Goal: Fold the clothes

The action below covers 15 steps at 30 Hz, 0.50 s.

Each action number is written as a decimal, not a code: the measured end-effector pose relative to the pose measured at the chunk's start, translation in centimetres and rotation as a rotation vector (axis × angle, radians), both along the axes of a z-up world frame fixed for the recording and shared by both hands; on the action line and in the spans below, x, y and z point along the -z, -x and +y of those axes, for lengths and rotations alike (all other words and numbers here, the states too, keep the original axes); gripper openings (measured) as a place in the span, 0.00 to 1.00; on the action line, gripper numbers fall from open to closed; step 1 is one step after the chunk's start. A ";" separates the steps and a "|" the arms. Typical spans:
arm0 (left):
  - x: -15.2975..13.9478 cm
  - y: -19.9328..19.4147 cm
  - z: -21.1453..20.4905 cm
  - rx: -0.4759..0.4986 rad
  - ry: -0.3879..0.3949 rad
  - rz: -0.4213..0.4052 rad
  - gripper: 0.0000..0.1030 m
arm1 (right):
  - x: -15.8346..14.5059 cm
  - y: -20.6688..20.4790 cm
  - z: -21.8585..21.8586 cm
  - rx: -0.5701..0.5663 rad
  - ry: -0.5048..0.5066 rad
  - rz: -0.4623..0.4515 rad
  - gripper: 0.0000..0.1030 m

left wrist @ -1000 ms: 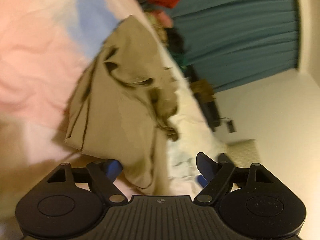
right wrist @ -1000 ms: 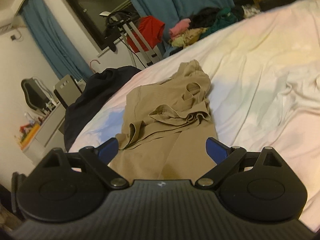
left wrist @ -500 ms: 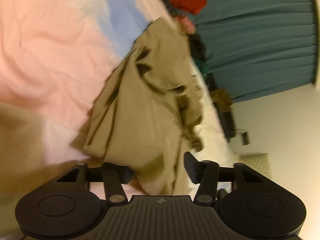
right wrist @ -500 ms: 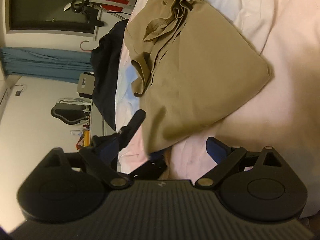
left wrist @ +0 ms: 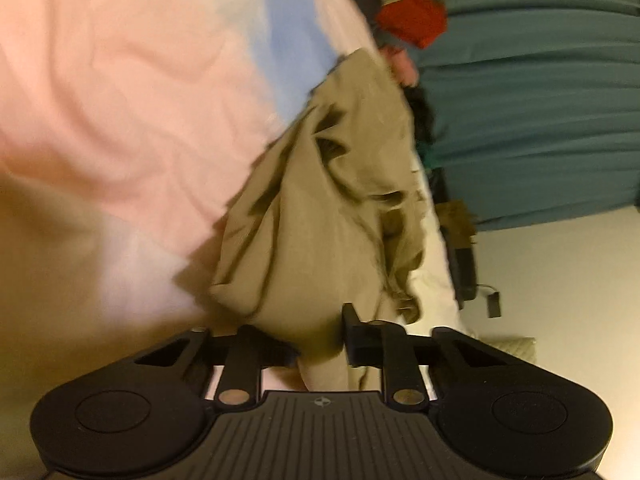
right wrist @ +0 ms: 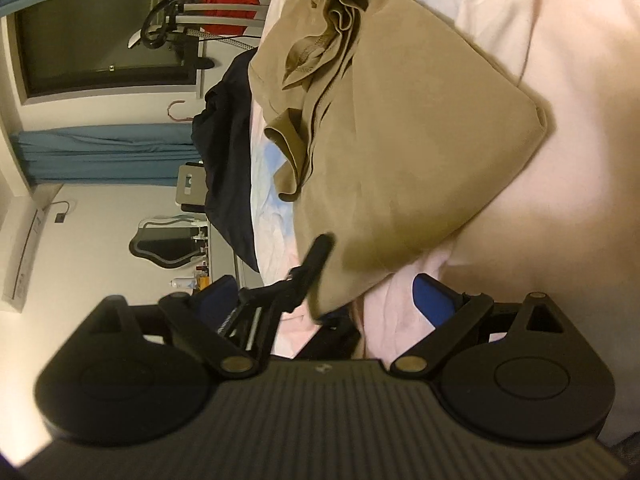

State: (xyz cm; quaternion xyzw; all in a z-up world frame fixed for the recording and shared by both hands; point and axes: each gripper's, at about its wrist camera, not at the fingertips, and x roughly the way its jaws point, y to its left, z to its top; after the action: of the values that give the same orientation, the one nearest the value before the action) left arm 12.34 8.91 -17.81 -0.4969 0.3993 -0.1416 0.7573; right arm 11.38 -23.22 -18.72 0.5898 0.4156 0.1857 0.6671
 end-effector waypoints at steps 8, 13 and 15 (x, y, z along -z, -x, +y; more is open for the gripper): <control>-1.9 1.0 -0.6 -0.028 0.034 -0.148 0.10 | 1.9 -0.3 1.8 -0.020 -0.117 0.029 0.94; -1.8 2.0 0.9 -0.050 0.067 -0.125 0.10 | 1.7 -0.6 -0.5 0.152 -0.029 0.020 0.77; -2.0 2.0 1.2 -0.057 0.076 -0.124 0.10 | 1.4 -0.2 -1.7 0.243 0.035 0.023 0.70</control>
State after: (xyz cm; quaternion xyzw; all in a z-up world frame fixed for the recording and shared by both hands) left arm 10.36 10.15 -15.78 -0.5268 0.3315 -0.1658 0.7649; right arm 11.60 -24.97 -20.15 0.6261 0.3518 0.0897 0.6900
